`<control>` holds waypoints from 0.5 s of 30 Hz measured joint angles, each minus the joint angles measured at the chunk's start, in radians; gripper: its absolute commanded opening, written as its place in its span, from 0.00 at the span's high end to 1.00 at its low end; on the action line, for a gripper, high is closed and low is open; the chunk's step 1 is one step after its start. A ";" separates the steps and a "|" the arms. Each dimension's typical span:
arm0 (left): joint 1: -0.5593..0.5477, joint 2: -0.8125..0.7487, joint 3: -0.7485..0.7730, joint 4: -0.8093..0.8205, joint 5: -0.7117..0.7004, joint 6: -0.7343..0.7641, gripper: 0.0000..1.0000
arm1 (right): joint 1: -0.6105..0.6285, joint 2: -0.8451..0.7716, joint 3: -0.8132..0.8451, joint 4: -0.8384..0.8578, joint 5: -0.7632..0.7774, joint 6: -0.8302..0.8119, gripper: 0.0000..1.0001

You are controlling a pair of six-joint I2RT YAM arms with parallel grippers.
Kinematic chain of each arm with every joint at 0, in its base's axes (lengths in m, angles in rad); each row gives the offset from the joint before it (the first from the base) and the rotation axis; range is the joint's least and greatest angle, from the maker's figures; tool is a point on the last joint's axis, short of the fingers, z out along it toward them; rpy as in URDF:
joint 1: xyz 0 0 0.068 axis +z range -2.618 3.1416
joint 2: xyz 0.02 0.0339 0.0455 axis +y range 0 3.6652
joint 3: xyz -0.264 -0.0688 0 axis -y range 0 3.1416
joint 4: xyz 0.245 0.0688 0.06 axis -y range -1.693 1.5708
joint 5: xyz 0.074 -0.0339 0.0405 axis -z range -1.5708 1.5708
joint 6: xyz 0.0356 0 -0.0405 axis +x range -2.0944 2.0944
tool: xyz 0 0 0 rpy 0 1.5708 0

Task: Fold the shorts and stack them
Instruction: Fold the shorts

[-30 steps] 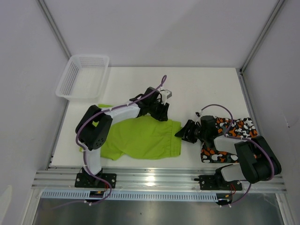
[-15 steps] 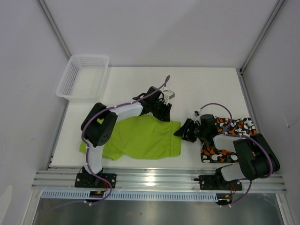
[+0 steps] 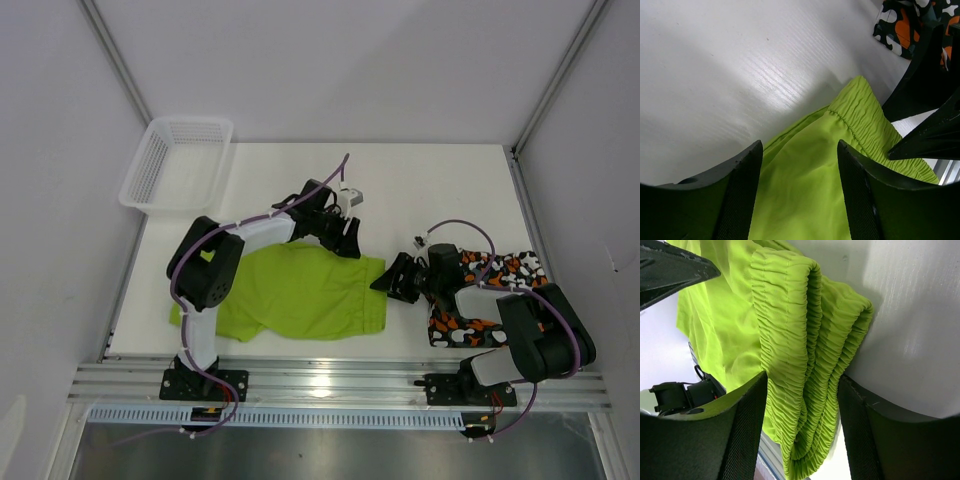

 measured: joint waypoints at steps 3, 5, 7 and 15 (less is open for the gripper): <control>0.007 0.000 -0.001 -0.005 0.018 0.007 0.38 | -0.001 0.002 0.000 0.002 -0.002 -0.001 0.40; 0.011 0.000 -0.002 -0.008 0.038 0.013 0.39 | -0.002 0.002 0.000 0.003 -0.004 -0.003 0.40; 0.014 0.000 -0.002 -0.016 0.058 0.025 0.44 | -0.002 0.003 0.000 0.004 -0.005 -0.004 0.40; 0.016 0.000 -0.002 -0.040 0.110 0.048 0.79 | -0.005 0.004 0.000 0.005 -0.010 -0.008 0.41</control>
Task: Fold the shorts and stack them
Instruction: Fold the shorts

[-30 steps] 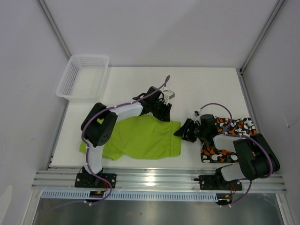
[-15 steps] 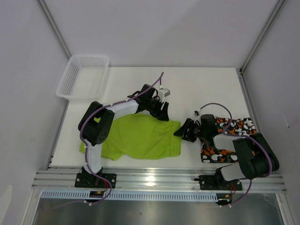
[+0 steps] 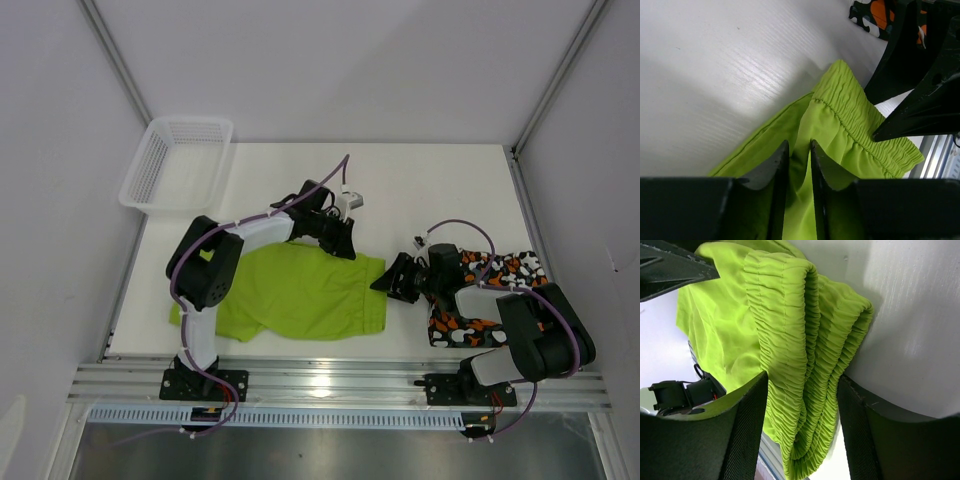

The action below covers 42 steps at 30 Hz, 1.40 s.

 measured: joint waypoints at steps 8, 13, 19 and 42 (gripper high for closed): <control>0.000 0.022 0.013 -0.004 0.023 0.004 0.99 | 0.000 0.000 0.000 0.000 -0.003 -0.008 0.42; -0.010 0.025 0.035 -0.014 0.023 0.003 0.98 | 0.000 0.000 0.000 0.000 -0.003 -0.011 0.41; -0.040 0.029 0.087 -0.029 0.022 0.003 0.97 | 0.000 0.000 0.000 0.001 -0.007 -0.011 0.39; -0.027 0.017 0.079 -0.059 -0.210 -0.085 0.41 | -0.001 -0.008 0.071 -0.175 0.029 -0.065 1.00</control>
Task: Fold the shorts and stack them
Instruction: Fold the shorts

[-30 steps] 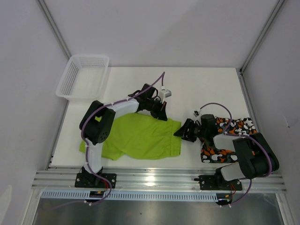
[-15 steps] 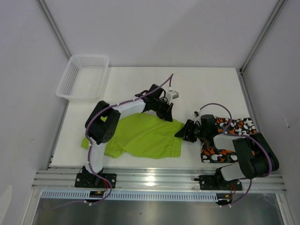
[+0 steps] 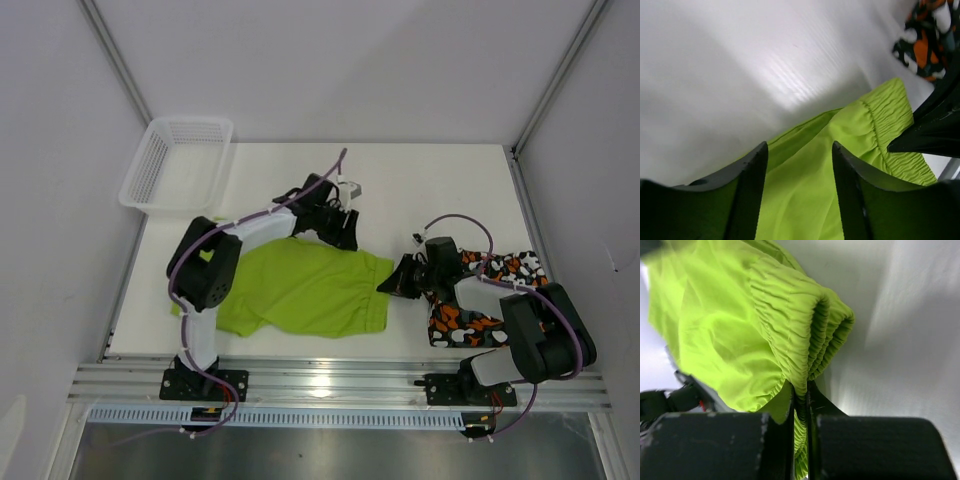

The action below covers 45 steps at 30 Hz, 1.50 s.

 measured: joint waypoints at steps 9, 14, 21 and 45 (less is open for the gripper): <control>0.121 -0.378 -0.159 0.078 -0.284 -0.187 0.40 | -0.022 -0.005 0.249 -0.394 0.196 -0.156 1.00; 0.110 -0.491 -0.392 0.197 -0.314 -0.273 0.41 | -0.034 0.016 0.330 -0.512 0.248 -0.212 0.99; 0.108 -0.404 -0.634 0.371 -0.295 -0.388 0.45 | -0.041 0.086 0.363 -0.540 0.230 -0.241 0.98; 0.196 -0.333 -0.599 0.436 -0.388 -0.610 0.52 | -0.121 0.063 0.352 -0.570 0.232 -0.247 0.49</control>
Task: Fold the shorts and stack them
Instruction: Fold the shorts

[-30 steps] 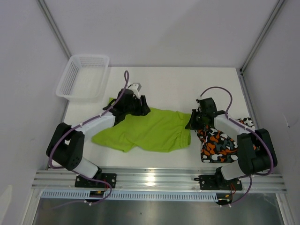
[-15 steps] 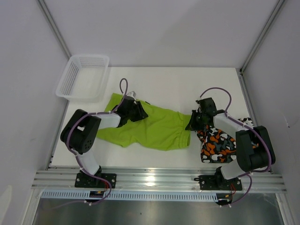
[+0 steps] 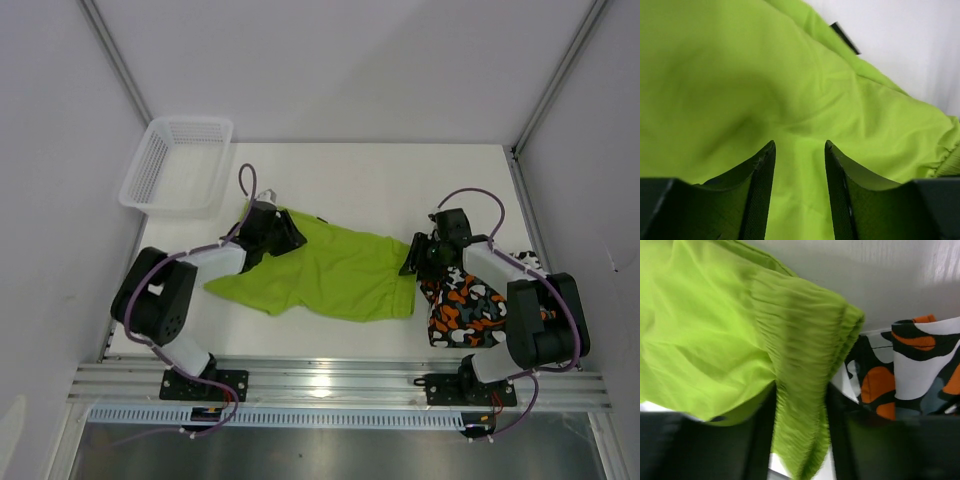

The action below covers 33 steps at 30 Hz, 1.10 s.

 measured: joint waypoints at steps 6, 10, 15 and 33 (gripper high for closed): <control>-0.046 -0.217 -0.012 -0.064 -0.055 0.033 0.49 | -0.003 -0.006 -0.028 0.033 -0.069 0.019 0.33; -0.153 -0.310 -0.010 -0.093 -0.111 0.059 0.49 | -0.005 -0.019 -0.093 0.102 -0.145 0.051 0.30; -0.316 -0.300 -0.010 -0.103 -0.148 0.084 0.50 | 0.023 -0.040 -0.131 0.131 -0.164 0.100 0.11; -0.510 0.079 0.165 -0.040 -0.123 0.063 0.54 | -0.003 -0.256 -0.290 0.192 -0.187 0.142 0.06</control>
